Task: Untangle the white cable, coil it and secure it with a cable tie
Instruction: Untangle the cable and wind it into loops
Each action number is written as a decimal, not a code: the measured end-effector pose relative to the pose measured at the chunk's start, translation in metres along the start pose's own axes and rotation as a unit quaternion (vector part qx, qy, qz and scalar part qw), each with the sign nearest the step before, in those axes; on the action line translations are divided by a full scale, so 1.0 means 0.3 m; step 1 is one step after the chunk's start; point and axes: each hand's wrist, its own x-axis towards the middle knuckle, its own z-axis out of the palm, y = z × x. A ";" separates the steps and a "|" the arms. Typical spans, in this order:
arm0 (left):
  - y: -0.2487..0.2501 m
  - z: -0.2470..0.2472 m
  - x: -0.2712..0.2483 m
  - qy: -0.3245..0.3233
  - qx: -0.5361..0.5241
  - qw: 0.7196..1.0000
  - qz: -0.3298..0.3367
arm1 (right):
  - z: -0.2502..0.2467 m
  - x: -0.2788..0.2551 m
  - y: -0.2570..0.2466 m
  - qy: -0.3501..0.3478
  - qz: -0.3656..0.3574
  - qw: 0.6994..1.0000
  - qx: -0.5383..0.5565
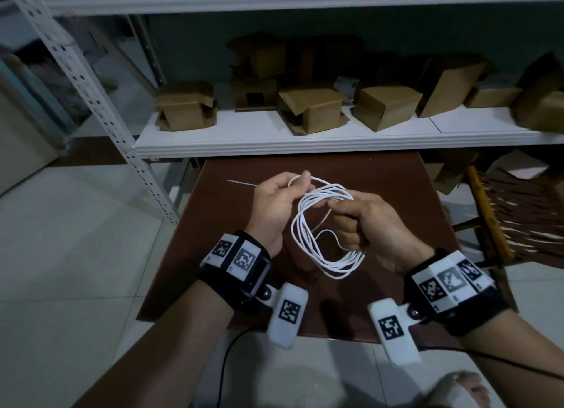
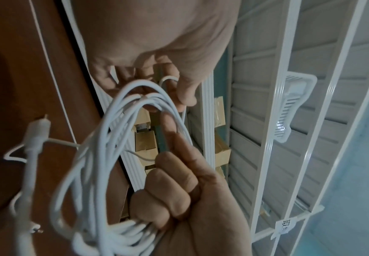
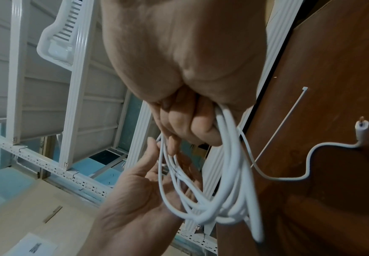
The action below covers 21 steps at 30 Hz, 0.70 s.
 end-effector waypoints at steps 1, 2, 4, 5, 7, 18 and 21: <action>0.000 -0.005 0.002 0.008 -0.012 1.000 -0.001 | -0.001 0.000 0.000 -0.002 0.000 1.000 -0.002; 0.003 -0.009 0.003 0.013 -0.031 0.999 -0.007 | 0.001 -0.002 -0.002 -0.005 0.001 1.000 -0.003; 0.004 -0.013 0.005 0.018 -0.073 0.997 -0.013 | 0.010 -0.007 -0.007 -0.011 -0.001 1.000 -0.005; 0.004 -0.010 0.004 0.022 -0.093 0.995 -0.013 | 0.016 -0.009 -0.009 -0.012 -0.004 1.000 -0.007; 0.004 -0.001 -0.001 0.026 -0.121 0.992 -0.015 | 0.022 -0.012 -0.013 -0.011 -0.008 1.000 -0.015; -0.008 -0.020 0.032 -0.015 0.228 0.955 0.191 | 0.019 -0.028 -0.010 0.002 -0.005 0.998 -0.059; -0.022 -0.027 0.037 -0.052 0.292 0.931 0.213 | 0.023 -0.022 -0.001 -0.001 -0.017 0.996 -0.083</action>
